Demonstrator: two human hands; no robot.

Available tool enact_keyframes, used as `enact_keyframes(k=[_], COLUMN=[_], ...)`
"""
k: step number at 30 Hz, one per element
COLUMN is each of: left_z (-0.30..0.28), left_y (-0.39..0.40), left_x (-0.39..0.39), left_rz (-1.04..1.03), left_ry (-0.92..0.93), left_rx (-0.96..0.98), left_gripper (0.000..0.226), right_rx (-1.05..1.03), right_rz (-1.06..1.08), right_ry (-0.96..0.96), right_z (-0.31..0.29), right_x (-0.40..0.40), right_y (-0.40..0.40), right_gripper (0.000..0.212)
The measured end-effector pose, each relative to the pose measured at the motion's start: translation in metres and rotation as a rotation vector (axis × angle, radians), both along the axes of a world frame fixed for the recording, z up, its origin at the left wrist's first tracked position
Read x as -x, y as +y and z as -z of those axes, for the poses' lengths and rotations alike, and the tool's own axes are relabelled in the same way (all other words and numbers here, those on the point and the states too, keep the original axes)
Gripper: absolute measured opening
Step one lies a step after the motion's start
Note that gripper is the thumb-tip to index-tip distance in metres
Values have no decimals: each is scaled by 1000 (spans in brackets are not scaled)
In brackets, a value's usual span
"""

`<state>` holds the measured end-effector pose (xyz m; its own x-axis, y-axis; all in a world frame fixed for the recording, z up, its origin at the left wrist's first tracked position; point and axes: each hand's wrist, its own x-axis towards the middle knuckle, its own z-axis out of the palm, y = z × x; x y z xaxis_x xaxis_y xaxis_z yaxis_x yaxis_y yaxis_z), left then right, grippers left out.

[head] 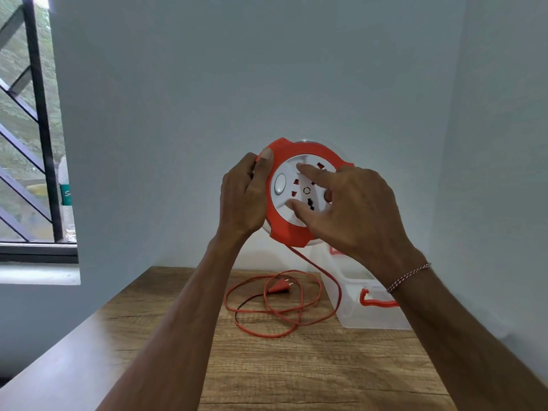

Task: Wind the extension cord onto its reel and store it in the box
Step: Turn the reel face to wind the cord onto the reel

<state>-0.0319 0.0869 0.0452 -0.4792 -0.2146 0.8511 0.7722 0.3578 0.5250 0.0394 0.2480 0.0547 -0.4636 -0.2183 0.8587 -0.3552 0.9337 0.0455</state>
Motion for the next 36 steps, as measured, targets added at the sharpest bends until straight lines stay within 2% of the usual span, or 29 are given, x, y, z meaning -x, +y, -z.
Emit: enact_keyframes(k=[5,8,10,15,21,25,30,36], left_z=[0,0,0,-1,0,1,0,1], left_y=[0,0,0,0,0,0,1,3], left_x=[1,3,3,4,2,1,0,-1], left_rz=[12,7,2,1,-30,-7,4,-7], left_ry=[0,12,22,35,34,10,13,0], left_rx=[-8,-8,-7,-1,19,-1,1,14], left_gripper=[50,50,49,48,49,52,49,48], right_rx=[-24,-82,-171,-340,-396,-292,-105,74], right_rz=[-23,-104,-133,-10,118,111,71,10], right_ry=[39,129,116,-71,-50,12,91,65], right_z=[-1,-3,-5,-7,-4,1,5,3], right_x=[-1,-3,-4,-10,-10,-2,1,1], right_y=[0,2,4,1,-1,1,2,-1], right_gripper=[57,32,21,46,58,64,60,69])
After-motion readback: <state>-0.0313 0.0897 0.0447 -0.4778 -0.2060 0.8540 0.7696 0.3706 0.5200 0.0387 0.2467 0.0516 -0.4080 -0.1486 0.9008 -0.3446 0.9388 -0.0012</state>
